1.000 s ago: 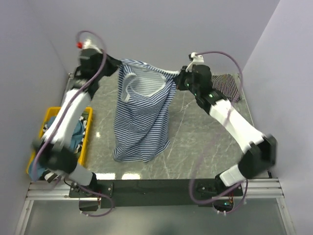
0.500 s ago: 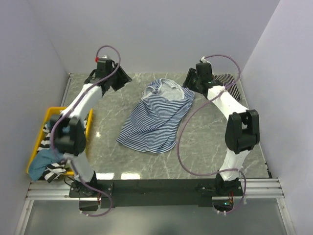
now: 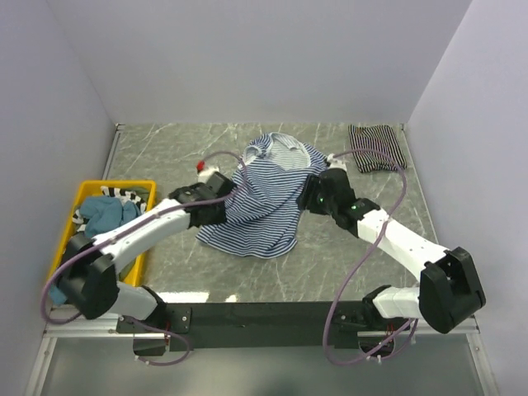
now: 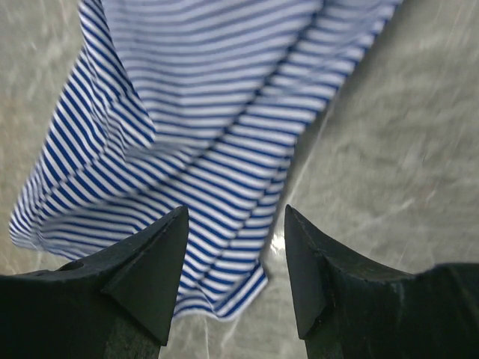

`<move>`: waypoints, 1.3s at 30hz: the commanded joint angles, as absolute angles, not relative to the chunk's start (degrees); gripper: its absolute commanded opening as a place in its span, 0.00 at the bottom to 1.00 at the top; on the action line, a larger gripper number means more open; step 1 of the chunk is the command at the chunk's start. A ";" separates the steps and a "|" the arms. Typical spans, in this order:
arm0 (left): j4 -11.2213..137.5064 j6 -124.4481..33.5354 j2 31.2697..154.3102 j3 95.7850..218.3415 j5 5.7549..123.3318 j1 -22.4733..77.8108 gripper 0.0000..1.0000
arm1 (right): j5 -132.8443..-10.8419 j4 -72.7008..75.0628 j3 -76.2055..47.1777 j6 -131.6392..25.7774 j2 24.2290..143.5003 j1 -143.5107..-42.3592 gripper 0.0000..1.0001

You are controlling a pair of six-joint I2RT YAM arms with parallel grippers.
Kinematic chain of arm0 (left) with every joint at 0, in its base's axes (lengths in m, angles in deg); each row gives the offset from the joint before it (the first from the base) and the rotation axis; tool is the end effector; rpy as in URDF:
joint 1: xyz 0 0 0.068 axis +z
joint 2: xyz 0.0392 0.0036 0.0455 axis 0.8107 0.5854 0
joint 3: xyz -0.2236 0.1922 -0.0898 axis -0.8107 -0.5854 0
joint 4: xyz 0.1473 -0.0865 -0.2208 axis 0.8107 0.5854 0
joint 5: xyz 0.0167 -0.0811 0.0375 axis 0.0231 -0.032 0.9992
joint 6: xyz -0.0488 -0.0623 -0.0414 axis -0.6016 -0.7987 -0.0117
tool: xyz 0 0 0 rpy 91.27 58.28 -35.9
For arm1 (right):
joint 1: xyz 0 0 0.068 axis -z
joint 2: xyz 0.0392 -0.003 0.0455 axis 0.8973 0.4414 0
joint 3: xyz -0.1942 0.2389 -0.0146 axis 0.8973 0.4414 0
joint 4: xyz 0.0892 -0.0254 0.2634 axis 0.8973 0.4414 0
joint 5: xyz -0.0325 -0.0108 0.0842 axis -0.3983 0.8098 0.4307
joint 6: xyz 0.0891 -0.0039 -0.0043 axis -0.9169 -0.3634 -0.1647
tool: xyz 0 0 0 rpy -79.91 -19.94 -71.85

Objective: Fold and stack the tank tops
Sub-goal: Flatten the tank top out

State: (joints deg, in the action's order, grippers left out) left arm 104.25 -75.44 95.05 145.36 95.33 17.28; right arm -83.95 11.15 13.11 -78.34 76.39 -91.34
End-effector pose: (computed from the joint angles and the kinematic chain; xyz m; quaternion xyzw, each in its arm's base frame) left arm 0.2643 -0.1602 0.2637 -0.0950 0.9353 -0.0355 0.3390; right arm 0.2892 0.1437 0.2514 0.0540 0.8895 0.1952 0.4096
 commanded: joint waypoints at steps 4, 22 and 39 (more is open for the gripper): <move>109.62 -76.59 103.24 145.01 105.75 10.41 0.50 | -83.97 6.65 18.05 -81.54 72.66 -94.30 0.60; 109.19 -75.36 111.16 144.48 104.89 8.99 0.45 | -83.70 5.42 24.03 -81.54 69.05 -96.24 0.60; 106.82 -73.69 109.93 140.54 99.97 11.19 0.43 | -84.05 5.16 25.09 -81.54 68.88 -96.24 0.60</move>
State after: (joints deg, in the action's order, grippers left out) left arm 108.84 -74.96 110.53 141.67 101.21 10.51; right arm -83.12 7.20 24.94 -81.25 70.38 -95.93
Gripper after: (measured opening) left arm 0.430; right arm 0.602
